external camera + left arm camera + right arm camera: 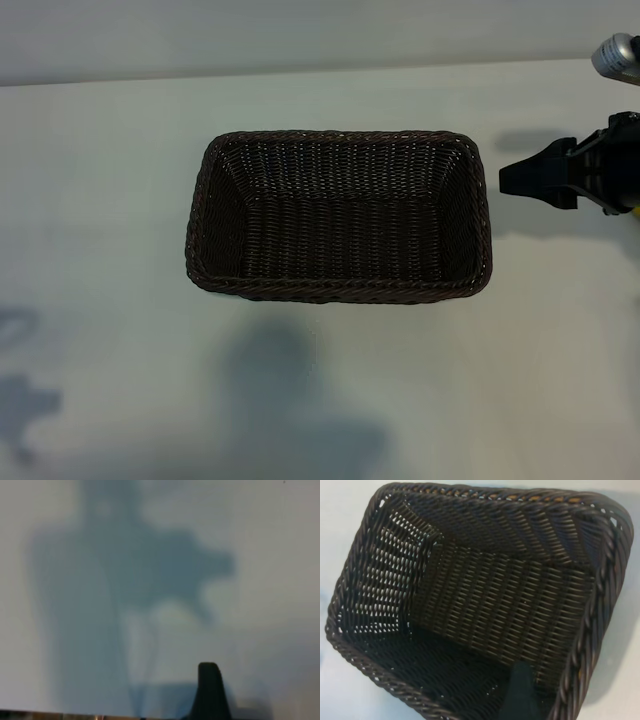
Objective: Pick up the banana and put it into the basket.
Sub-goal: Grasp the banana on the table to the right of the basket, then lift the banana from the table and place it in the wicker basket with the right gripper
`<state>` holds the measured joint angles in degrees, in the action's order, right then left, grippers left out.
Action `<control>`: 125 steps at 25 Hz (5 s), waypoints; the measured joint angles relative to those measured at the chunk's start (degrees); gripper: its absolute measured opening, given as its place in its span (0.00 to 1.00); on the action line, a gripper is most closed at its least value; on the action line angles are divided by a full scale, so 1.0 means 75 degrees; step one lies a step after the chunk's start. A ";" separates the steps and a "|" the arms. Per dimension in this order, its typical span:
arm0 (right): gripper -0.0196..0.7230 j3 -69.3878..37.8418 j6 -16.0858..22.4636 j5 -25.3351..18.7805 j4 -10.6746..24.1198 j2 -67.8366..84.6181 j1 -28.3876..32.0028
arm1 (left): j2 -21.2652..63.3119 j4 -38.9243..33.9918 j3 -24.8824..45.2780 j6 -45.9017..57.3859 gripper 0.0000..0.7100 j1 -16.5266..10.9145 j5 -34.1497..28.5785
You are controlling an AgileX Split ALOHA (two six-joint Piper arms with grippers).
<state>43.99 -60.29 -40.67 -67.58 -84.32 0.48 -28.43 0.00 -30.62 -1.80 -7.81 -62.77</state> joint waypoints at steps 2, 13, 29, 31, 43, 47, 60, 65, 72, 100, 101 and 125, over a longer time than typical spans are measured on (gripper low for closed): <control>0.82 0.0000 0.0000 0.0000 0.0000 0.0000 0.0000 | 0.0589 0.0000 0.0177 0.0015 0.79 0.0000 0.0235; 0.82 0.0000 0.0000 -0.0043 0.0000 0.0000 0.0000 | 0.3181 0.0000 0.0224 -0.0023 0.79 0.0000 0.0397; 0.82 0.0935 0.2580 -0.0232 0.2863 0.0000 0.0000 | 0.3847 0.0000 0.0273 -0.0023 0.79 0.0765 0.0339; 0.82 0.1188 0.3603 -0.0239 0.3997 -0.0007 0.0000 | 0.3847 0.0000 0.0273 -0.0023 0.79 0.0765 0.0339; 0.82 0.3510 0.7476 -0.1258 0.9011 -0.1770 0.0562 | 0.3847 0.0000 0.0273 -0.0023 0.79 0.0765 0.0339; 0.82 0.3948 0.7224 -0.1733 0.8882 -0.2464 0.1139 | 0.3847 0.0000 0.0279 -0.0023 0.79 0.0765 0.0339; 0.82 0.3959 0.5931 -0.1979 0.7822 -0.3097 0.1658 | 0.3847 0.0000 0.0285 -0.0023 0.79 0.0765 0.0339; 0.82 0.3921 0.5915 -0.1779 0.7876 -0.3097 0.1658 | 0.3847 0.0000 0.0288 -0.0023 0.79 0.0765 0.0339; 0.82 0.3426 0.5704 -0.1290 0.7883 -0.3111 0.1658 | 0.3847 0.0000 0.0288 -0.0023 0.79 0.0765 0.0339; 0.61 0.3450 0.6067 -0.1225 0.8194 -0.4076 0.1658 | 0.3847 0.0000 0.0288 -0.0023 0.79 0.0765 0.0339; 0.61 0.3592 0.6089 -0.1446 0.8194 -0.3981 0.1658 | 0.3847 0.0000 0.0288 -0.0023 0.79 0.0765 0.0339; 0.61 0.5769 0.4470 -0.3014 0.8813 -0.3386 -0.3037 | 0.3847 0.0000 0.0288 -0.0023 0.79 0.0765 0.0339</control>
<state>87.26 -26.76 -63.28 -1.49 -109.71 -22.30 0.42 0.00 -28.47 -1.97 -2.08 -60.23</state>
